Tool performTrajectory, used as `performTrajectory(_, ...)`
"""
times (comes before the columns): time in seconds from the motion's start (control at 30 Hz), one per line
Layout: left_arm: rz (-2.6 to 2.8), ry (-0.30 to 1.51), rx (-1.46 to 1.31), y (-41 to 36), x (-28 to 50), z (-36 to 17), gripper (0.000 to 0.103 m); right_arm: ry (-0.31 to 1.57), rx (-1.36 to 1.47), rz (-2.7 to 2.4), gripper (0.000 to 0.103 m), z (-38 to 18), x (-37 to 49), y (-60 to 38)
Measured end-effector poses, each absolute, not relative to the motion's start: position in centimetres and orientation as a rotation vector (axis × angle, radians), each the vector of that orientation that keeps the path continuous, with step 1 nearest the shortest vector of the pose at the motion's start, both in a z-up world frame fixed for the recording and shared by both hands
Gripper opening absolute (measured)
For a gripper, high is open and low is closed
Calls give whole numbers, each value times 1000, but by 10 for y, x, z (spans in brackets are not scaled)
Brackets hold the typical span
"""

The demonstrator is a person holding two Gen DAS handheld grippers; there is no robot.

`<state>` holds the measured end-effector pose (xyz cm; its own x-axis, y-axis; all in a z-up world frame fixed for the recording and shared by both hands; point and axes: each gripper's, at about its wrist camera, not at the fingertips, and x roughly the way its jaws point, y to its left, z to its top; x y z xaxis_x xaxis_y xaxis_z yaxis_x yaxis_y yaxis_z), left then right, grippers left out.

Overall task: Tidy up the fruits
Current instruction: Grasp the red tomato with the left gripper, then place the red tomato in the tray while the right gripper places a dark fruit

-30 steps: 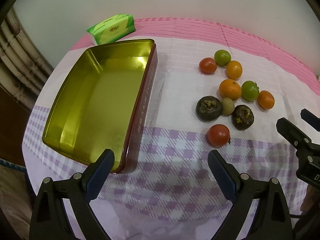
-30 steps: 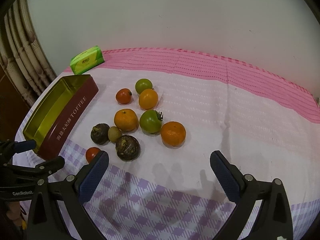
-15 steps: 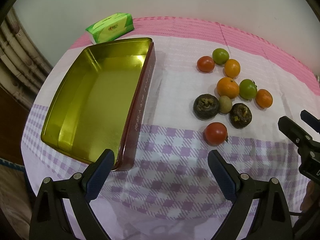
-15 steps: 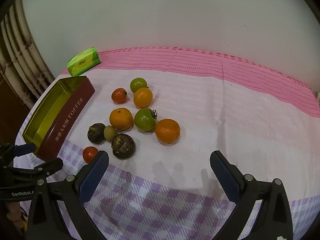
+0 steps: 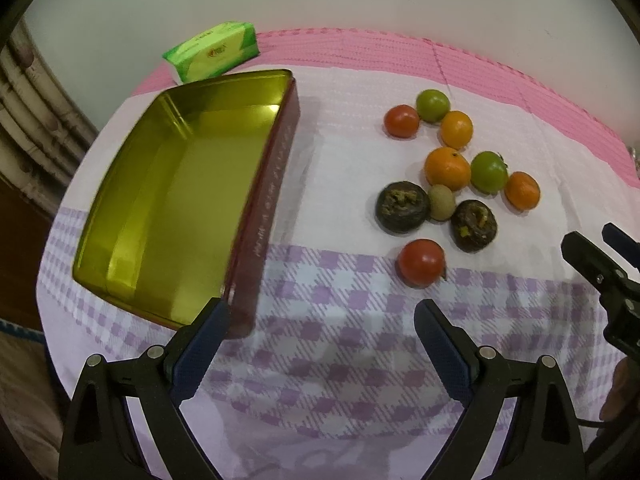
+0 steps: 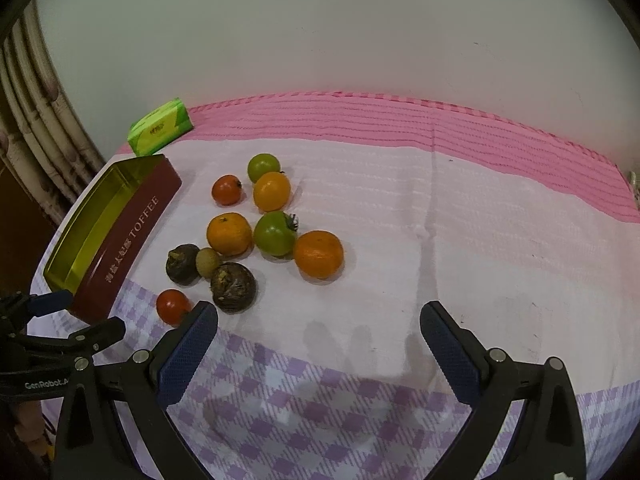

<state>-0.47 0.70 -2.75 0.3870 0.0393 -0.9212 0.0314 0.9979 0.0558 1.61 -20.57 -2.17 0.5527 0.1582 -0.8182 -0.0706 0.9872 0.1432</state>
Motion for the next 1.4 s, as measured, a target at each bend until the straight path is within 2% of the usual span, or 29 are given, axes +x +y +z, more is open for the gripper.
performTrajectory(0.2, -29, 1173, 79, -3, -6, -31, 84, 977, 117, 120, 101, -24, 12, -217)
performTrajectory(0.3, -60, 1200, 62, -6, -6, -38, 77, 981, 136, 121, 101, -27, 11, -221)
performTrajectory(0.37, -85, 1214, 38, -8, -4, -41, 68, 986, 147, 123, 101, -30, 9, -223)
performTrajectory(0.63, -150, 1220, 34, -28, 15, -43, 63, 995, 170, 132, 101, -36, 9, -228)
performTrajectory(0.77, -165, 1231, 48, -40, 32, -50, 51, 999, 173, 133, 101, -38, 9, -229)
performTrajectory(0.9, -163, 1255, 31, -43, 47, -59, 45, 1003, 179, 134, 101, -41, 9, -231)
performTrajectory(1.0, -183, 1270, 9, -44, 53, -64, 34, 1009, 181, 136, 101, -42, 9, -230)
performTrajectory(1.23, -184, 1255, 24, -40, 48, -62, 33, 1023, 173, 139, 101, -46, 11, -224)
performTrajectory(1.4, -188, 1203, 16, -26, 43, -37, 33, 1036, 151, 149, 101, -49, 12, -215)
